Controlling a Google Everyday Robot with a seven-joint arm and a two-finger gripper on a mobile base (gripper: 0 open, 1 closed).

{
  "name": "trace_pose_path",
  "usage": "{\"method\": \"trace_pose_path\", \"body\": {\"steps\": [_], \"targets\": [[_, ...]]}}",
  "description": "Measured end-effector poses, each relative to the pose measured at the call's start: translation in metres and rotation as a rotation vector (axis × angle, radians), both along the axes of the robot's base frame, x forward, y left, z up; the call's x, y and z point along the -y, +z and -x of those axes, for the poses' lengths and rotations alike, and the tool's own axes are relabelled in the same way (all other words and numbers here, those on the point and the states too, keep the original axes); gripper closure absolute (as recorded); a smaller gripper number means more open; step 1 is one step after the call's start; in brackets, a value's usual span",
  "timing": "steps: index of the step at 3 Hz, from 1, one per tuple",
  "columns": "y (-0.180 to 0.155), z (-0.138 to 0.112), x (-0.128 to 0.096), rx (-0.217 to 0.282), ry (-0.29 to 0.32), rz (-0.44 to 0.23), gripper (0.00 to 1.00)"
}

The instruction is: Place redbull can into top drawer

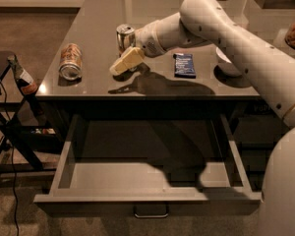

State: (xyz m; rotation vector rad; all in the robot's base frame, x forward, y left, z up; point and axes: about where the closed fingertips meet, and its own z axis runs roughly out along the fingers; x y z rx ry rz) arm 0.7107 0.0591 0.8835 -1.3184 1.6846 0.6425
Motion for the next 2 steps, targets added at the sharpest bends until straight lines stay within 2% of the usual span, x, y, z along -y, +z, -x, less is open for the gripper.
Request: {"method": "trace_pose_path", "body": {"steps": [1, 2], "targets": [[-0.0001, 0.0000, -0.0001, 0.000, 0.000, 0.000, 0.00], [-0.0001, 0.0000, -0.0001, 0.000, 0.000, 0.000, 0.18]]}}
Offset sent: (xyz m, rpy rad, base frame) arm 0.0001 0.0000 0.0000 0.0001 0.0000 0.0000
